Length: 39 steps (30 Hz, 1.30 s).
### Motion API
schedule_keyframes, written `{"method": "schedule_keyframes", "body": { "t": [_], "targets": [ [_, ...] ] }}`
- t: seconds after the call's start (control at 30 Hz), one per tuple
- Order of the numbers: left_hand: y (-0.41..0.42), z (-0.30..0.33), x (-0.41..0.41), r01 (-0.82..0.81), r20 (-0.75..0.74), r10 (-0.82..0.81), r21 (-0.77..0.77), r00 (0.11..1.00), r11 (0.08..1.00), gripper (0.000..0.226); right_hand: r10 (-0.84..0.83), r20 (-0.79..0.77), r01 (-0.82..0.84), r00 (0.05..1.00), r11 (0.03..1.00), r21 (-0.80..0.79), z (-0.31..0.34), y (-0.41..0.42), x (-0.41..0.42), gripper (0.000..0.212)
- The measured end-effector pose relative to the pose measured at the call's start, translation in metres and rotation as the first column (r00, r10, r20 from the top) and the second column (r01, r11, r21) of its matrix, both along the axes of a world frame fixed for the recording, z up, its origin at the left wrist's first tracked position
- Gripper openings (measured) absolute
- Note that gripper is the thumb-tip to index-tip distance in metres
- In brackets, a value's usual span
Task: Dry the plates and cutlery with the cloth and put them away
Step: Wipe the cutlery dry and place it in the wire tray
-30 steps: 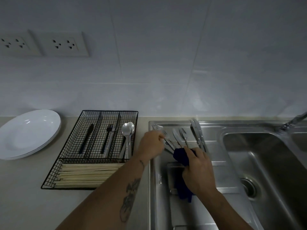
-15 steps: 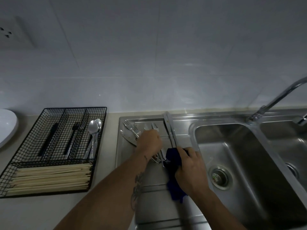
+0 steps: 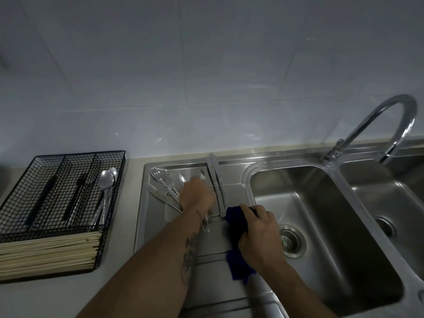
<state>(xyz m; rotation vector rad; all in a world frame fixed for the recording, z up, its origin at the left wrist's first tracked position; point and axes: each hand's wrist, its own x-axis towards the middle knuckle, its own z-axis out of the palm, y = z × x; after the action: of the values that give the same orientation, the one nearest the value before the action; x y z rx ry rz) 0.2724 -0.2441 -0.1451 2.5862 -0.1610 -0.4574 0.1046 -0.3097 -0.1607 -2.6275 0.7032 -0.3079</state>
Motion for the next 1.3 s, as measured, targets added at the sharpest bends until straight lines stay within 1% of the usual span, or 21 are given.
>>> {"method": "schedule_keyframes", "body": {
  "t": [0.13,0.23,0.3,0.37,0.43,0.5,0.53,0.6,0.67,0.73,0.8,0.87,0.97,1.0,1.07,1.17,1.23,1.3],
  "targets": [
    [0.007,0.011,-0.003,-0.048,-0.095,0.039,-0.097,0.995,0.994,0.008,-0.015,0.020,0.015,1.000,1.000,-0.004,0.001,-0.001,-0.005,0.064],
    [0.020,0.019,-0.006,-0.087,-0.150,0.059,-0.186,0.987,0.979,0.013,-0.008,0.035,0.008,0.999,1.000,-0.004,0.011,0.004,-0.005,0.065],
    [0.033,0.023,-0.007,-0.097,-0.182,0.056,-0.226,0.982,0.969,0.015,-0.004,0.095,0.001,0.995,1.000,0.031,0.022,0.009,-0.002,0.066],
    [0.047,0.027,-0.007,-0.071,-0.199,0.023,-0.237,0.980,0.969,0.024,0.009,0.157,-0.015,0.988,0.999,0.041,0.033,0.016,0.001,0.066],
    [0.064,0.030,-0.005,0.011,-0.200,-0.059,-0.232,0.978,0.973,0.024,0.024,0.203,-0.033,0.979,0.999,0.037,0.042,0.023,0.005,0.067],
    [0.082,0.043,-0.009,0.120,-0.171,-0.164,-0.242,0.972,0.963,0.023,0.032,0.238,-0.036,0.971,0.999,0.012,0.052,0.034,0.010,0.066],
    [0.091,0.048,-0.010,0.153,-0.167,-0.202,-0.264,0.965,0.952,0.023,0.045,0.244,-0.038,0.969,0.999,-0.031,0.056,0.042,0.012,0.065],
    [0.108,0.061,-0.014,0.216,-0.149,-0.271,-0.307,0.951,0.927,0.022,0.108,0.218,-0.077,0.970,0.986,-0.145,0.063,0.059,0.017,0.065],
    [0.123,0.074,-0.016,0.263,-0.117,-0.320,-0.348,0.940,0.900,0.021,0.162,0.172,-0.119,0.972,0.964,-0.238,0.070,0.074,0.019,0.070],
    [0.139,0.084,-0.018,0.297,-0.062,-0.342,-0.368,0.938,0.881,0.027,0.120,0.143,-0.076,0.982,0.956,-0.282,0.074,0.079,0.020,0.073],
    [0.154,0.090,-0.021,0.341,0.007,-0.361,-0.352,0.932,0.872,0.034,0.034,0.144,0.006,0.989,0.963,-0.268,0.077,0.082,0.015,0.071],
    [0.164,0.093,-0.026,0.387,0.047,-0.396,-0.344,0.917,0.856,0.037,0.024,0.153,0.023,0.988,0.953,-0.301,0.081,0.091,0.010,0.067],
    [0.170,0.095,-0.032,0.429,0.080,-0.432,-0.366,0.899,0.826,0.022,0.118,0.135,-0.058,0.984,0.921,-0.386,0.086,0.111,0.004,0.066],
    [0.171,0.095,-0.034,0.449,0.095,-0.447,-0.365,0.889,0.816,0.016,0.113,0.133,-0.053,0.985,0.920,-0.389,0.085,0.112,0.002,0.066],
    [0.175,0.093,-0.039,0.496,0.118,-0.488,-0.348,0.865,0.795,0.014,0.002,0.149,0.046,0.989,0.946,-0.321,0.079,0.106,-0.003,0.065],
    [0.184,0.087,-0.043,0.553,0.162,-0.530,-0.313,0.832,0.772,0.022,-0.182,0.215,0.227,0.960,0.952,-0.207,0.072,0.094,-0.017,0.059],
    [0.186,0.084,-0.040,0.552,0.166,-0.528,-0.318,0.833,0.771,0.023,-0.216,0.292,0.271,0.932,0.948,-0.166,0.078,0.096,-0.023,0.061],
    [0.185,0.085,-0.038,0.543,0.154,-0.523,-0.316,0.838,0.778,0.020,-0.220,0.367,0.277,0.904,0.954,-0.109,0.087,0.108,-0.022,0.063]
  ]
}}
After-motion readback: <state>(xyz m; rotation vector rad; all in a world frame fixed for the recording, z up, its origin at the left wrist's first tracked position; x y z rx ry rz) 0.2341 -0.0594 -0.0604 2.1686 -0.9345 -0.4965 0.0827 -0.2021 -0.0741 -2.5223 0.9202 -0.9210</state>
